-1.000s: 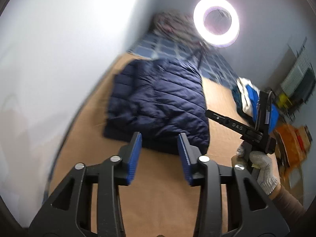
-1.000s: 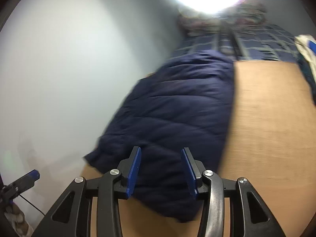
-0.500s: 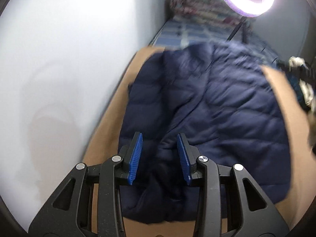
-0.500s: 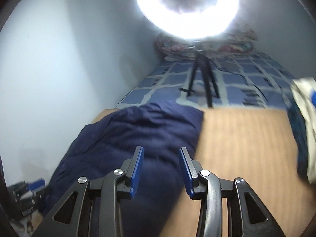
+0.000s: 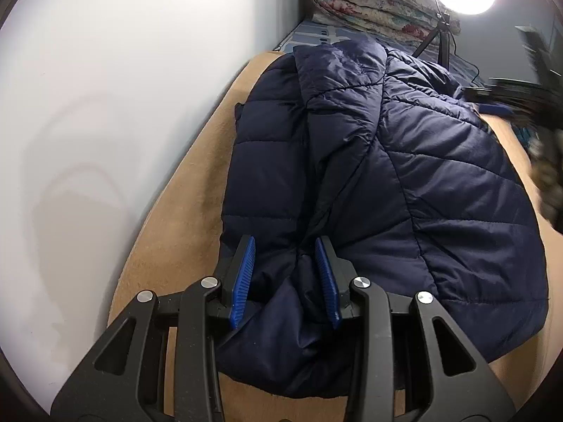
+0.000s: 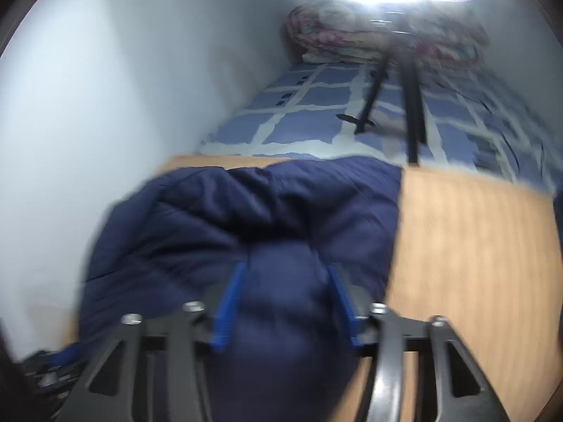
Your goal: Fold large clothes
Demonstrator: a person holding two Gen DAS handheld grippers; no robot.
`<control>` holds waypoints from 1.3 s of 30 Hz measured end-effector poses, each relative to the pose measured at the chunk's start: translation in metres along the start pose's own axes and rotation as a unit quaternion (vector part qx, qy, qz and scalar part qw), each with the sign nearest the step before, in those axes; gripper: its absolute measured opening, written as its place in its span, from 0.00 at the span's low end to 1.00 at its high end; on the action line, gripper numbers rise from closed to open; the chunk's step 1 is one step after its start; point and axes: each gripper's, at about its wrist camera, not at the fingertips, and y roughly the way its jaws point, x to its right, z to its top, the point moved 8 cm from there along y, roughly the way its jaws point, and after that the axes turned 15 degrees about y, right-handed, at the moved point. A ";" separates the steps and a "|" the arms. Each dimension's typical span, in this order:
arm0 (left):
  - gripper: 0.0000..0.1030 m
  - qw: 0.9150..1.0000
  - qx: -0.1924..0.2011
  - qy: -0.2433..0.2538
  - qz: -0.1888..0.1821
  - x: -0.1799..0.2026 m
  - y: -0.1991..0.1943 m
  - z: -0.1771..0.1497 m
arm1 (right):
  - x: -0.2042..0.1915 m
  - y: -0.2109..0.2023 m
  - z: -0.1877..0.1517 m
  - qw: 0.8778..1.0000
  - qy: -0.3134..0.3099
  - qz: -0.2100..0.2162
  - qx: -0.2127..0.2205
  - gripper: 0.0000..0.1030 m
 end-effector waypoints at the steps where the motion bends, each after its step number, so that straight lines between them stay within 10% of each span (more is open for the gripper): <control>1: 0.36 1.000 0.000 0.001 0.001 -0.001 0.000 -0.001 | 0.009 -0.021 -0.011 0.999 0.022 0.029 -0.004 0.69; 15: 0.36 0.999 -0.016 -0.040 -0.015 -0.005 -0.004 -0.001 | 0.022 -0.057 -0.189 0.955 0.129 0.217 -0.153 0.75; 17: 0.36 0.999 -0.019 -0.029 -0.007 -0.003 -0.004 -0.002 | 0.011 -0.054 -0.193 0.950 0.124 0.229 -0.171 0.45; 23: 0.36 0.999 -0.038 -0.015 -0.002 0.009 -0.006 -0.006 | -0.002 -0.060 -0.192 0.973 0.072 0.145 -0.163 0.17; 39: 0.36 0.994 -0.063 0.018 -0.092 0.086 -0.098 -0.062 | 0.011 -0.168 -0.251 0.984 -0.029 0.041 -0.172 0.15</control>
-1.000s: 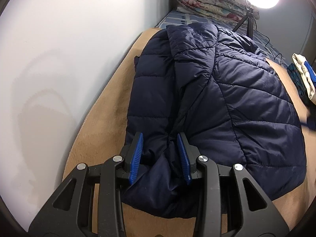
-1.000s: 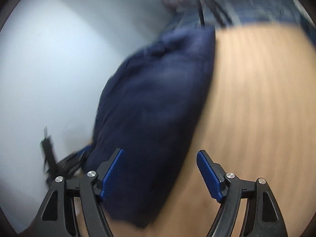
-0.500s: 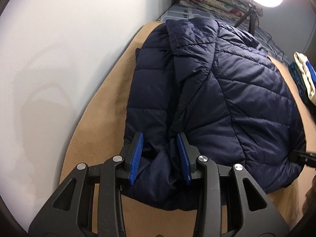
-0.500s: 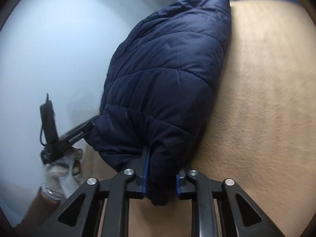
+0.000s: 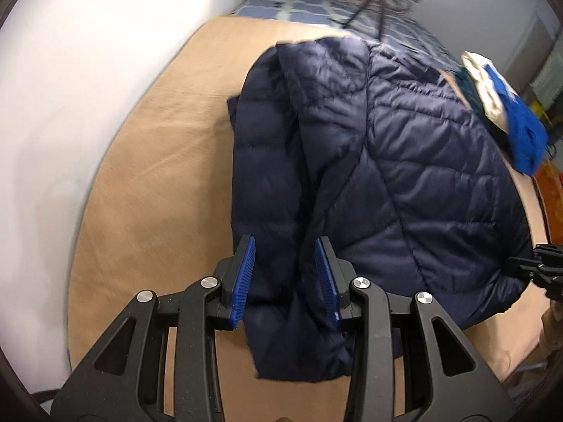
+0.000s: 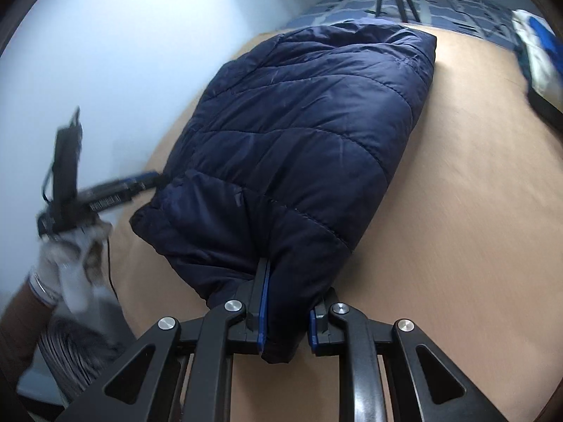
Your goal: Fold large clothes
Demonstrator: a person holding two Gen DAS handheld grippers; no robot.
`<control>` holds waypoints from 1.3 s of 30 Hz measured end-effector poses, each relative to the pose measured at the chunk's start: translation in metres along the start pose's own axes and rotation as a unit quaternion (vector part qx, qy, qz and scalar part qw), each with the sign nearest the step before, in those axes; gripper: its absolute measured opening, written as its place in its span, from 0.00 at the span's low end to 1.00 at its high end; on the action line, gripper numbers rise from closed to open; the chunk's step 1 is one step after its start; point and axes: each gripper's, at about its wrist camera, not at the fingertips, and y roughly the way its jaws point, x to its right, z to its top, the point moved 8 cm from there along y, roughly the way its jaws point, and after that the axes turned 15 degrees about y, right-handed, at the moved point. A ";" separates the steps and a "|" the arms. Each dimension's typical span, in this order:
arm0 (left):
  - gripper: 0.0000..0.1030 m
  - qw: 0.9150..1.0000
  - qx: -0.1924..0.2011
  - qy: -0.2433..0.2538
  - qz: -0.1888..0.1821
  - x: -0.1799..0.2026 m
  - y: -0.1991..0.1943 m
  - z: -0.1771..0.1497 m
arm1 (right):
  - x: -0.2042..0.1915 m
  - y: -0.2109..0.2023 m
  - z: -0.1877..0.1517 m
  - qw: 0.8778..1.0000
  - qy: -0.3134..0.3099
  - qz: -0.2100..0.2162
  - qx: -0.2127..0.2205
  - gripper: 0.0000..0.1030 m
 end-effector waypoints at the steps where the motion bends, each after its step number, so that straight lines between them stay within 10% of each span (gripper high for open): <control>1: 0.36 1.000 0.007 0.007 -0.004 0.010 -0.009 -0.002 | 0.006 -0.007 -0.010 1.000 0.000 -0.007 0.000 0.15; 17: 0.36 0.997 0.059 0.030 -0.049 0.099 -0.036 0.018 | 0.048 -0.051 -0.071 0.998 0.011 -0.065 0.001 0.15; 23: 0.36 0.998 0.046 0.039 -0.036 0.102 -0.012 0.032 | 0.038 -0.072 -0.060 0.997 -0.011 -0.072 0.025 0.31; 30: 0.36 0.999 0.036 0.006 -0.038 0.085 0.004 0.040 | 0.013 -0.123 0.035 0.985 -0.042 -0.069 0.151 0.31; 39: 0.36 0.999 0.026 0.006 -0.017 0.074 0.019 0.042 | -0.006 -0.037 0.163 0.981 -0.041 -0.088 0.170 0.27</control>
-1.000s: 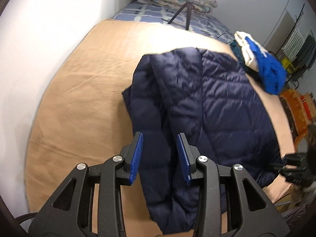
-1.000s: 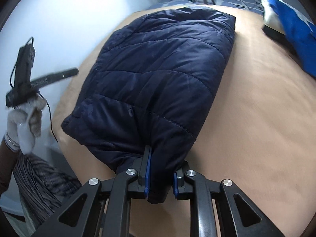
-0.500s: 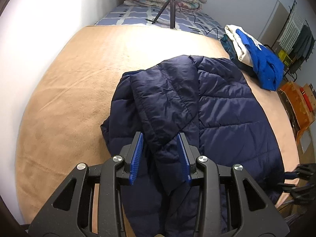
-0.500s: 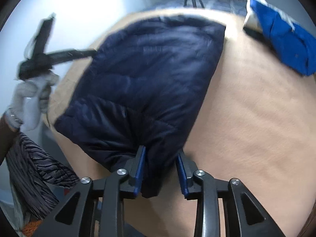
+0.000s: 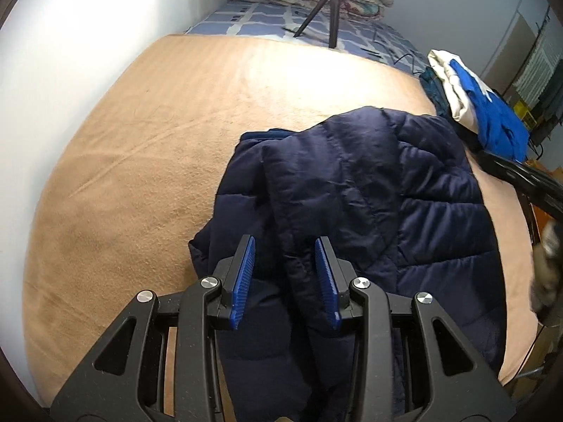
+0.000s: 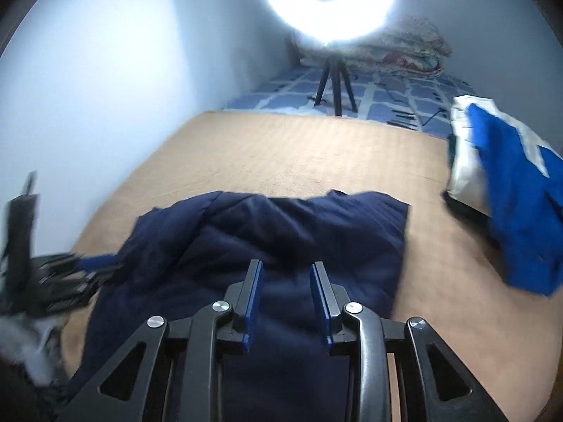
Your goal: Fold large clothes
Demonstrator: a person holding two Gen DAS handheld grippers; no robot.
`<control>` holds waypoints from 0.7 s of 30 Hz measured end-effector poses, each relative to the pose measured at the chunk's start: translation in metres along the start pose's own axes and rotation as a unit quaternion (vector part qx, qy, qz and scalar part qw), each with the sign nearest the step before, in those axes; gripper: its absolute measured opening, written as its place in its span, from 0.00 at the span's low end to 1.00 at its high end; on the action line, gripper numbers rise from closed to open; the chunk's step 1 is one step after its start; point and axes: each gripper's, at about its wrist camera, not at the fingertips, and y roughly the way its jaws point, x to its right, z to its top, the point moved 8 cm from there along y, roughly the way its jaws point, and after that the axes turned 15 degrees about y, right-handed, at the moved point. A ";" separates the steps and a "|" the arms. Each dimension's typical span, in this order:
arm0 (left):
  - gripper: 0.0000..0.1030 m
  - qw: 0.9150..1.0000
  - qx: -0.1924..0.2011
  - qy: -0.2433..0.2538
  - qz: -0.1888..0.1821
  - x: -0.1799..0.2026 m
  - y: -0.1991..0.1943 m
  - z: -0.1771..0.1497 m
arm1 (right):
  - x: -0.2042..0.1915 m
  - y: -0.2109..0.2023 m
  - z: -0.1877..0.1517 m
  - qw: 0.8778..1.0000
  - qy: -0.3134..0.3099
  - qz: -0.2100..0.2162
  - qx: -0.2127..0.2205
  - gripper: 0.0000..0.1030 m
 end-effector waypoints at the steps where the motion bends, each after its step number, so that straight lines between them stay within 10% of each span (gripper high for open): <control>1: 0.36 1.000 -0.004 -0.001 0.001 -0.002 0.003 -0.001 | -0.004 0.014 0.003 1.000 -0.002 -0.004 -0.002 0.27; 8: 0.36 1.000 -0.031 -0.001 0.003 -0.006 0.021 -0.011 | -0.024 0.087 -0.012 0.997 -0.032 -0.032 -0.061 0.28; 14: 0.37 0.997 -0.013 -0.061 -0.053 -0.033 0.004 -0.017 | -0.018 0.052 -0.012 0.998 -0.023 -0.022 -0.047 0.31; 17: 0.65 0.982 -0.005 -0.123 -0.140 -0.045 -0.006 -0.024 | -0.009 0.009 -0.020 1.000 -0.013 0.001 -0.016 0.50; 21: 0.68 0.959 0.004 -0.173 -0.225 -0.059 -0.018 -0.035 | 0.012 -0.045 -0.040 0.999 0.013 0.034 0.022 0.82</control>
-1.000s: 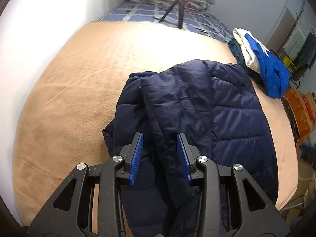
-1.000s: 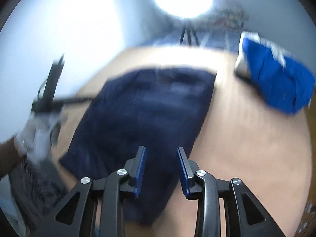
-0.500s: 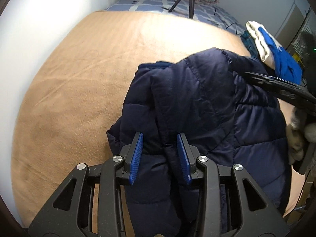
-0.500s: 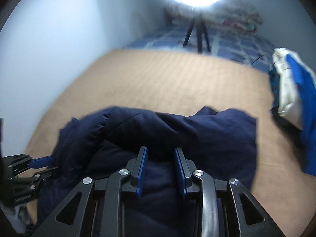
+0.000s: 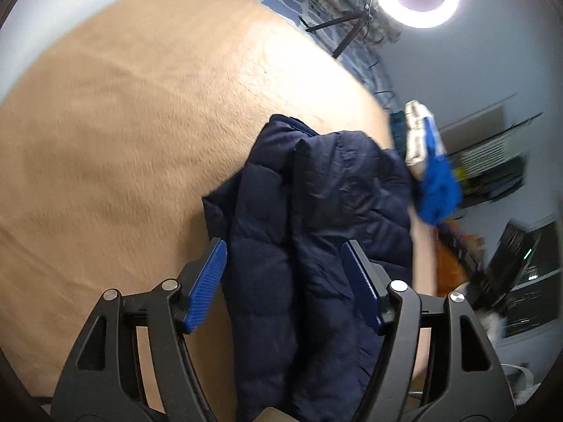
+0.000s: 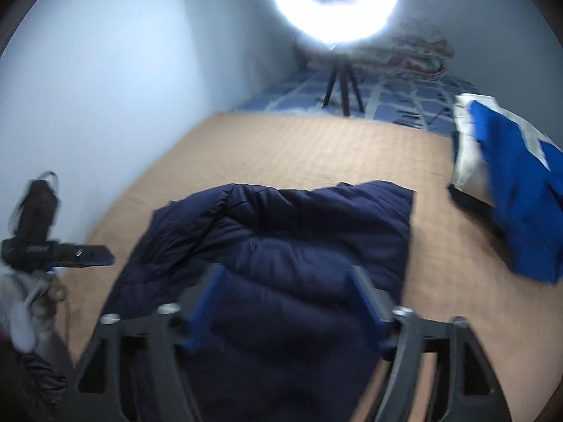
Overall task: Fold large clothes
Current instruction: 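Grasp the folded jacket bundle with both tools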
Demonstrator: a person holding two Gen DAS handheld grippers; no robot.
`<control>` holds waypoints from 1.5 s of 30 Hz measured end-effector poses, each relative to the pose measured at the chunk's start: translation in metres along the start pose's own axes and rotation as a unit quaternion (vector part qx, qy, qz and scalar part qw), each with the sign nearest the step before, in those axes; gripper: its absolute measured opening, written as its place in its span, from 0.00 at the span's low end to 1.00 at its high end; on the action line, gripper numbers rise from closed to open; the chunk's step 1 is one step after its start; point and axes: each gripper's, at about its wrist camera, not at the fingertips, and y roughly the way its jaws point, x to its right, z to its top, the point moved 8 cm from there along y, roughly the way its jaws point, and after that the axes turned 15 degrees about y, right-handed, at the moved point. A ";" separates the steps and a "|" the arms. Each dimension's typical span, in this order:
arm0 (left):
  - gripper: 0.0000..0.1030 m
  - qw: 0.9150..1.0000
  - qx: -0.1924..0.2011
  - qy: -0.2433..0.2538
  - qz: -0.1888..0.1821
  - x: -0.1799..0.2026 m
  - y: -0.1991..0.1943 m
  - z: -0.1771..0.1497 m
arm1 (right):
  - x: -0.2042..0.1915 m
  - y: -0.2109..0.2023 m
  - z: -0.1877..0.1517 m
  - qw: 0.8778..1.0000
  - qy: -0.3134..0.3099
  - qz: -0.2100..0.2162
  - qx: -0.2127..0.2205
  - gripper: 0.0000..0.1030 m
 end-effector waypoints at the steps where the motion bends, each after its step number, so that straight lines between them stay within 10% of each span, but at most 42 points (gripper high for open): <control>1: 0.68 1.000 0.001 -0.014 -0.018 -0.004 -0.003 -0.003 | 0.006 -0.013 -0.006 1.000 0.011 0.009 0.008 0.85; 4: 0.68 0.996 -0.007 -0.063 -0.063 -0.012 0.001 -0.013 | 0.029 -0.037 -0.023 0.998 0.057 0.032 0.011 1.00; 30: 0.69 0.973 -0.058 -0.164 -0.151 -0.017 0.060 -0.019 | 0.080 0.026 -0.109 0.949 0.224 0.165 -0.149 0.88; 45: 0.68 0.992 -0.081 -0.064 -0.070 0.017 0.080 -0.016 | 0.064 0.035 -0.106 0.953 0.210 0.151 -0.158 0.71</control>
